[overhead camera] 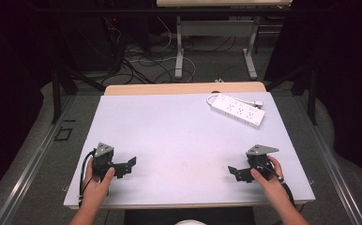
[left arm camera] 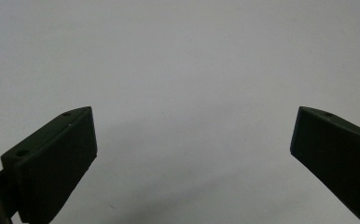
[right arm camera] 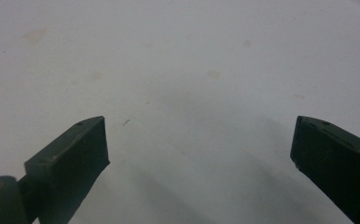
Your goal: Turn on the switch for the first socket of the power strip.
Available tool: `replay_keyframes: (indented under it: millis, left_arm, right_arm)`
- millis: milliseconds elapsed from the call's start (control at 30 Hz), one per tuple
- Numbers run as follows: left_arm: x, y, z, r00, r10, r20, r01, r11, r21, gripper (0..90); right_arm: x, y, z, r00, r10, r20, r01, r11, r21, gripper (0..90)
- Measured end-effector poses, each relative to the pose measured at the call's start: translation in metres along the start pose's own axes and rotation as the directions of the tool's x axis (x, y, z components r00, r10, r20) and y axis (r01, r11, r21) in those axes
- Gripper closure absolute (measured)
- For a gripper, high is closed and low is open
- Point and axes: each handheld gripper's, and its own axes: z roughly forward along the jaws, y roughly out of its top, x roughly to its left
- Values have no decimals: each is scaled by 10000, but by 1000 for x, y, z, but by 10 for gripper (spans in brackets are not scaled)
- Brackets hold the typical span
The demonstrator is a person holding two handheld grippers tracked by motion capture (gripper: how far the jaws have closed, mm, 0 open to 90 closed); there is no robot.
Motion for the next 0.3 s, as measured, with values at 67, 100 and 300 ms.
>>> replay_keyframes:
  millis: [67, 100, 300]
  left_arm:
    - [0, 0, 0, 10000, 6, 0, -6, 10000, 6, 2]
    - [0, 0, 0, 10000, 9, 3, -9, 10000, 7, 2]
    - [0, 0, 0, 10000, 1, -9, -1, 10000, 16, 2]
  right_arm:
    - [0, 0, 0, 10000, 28, -32, -28, 10000, 23, 36]
    - [1, 0, 0, 9999, 100, -58, -99, 9999, 32, 36]
    - [0, -1, 0, 9999, 135, -10, -135, 9999, 21, 36]
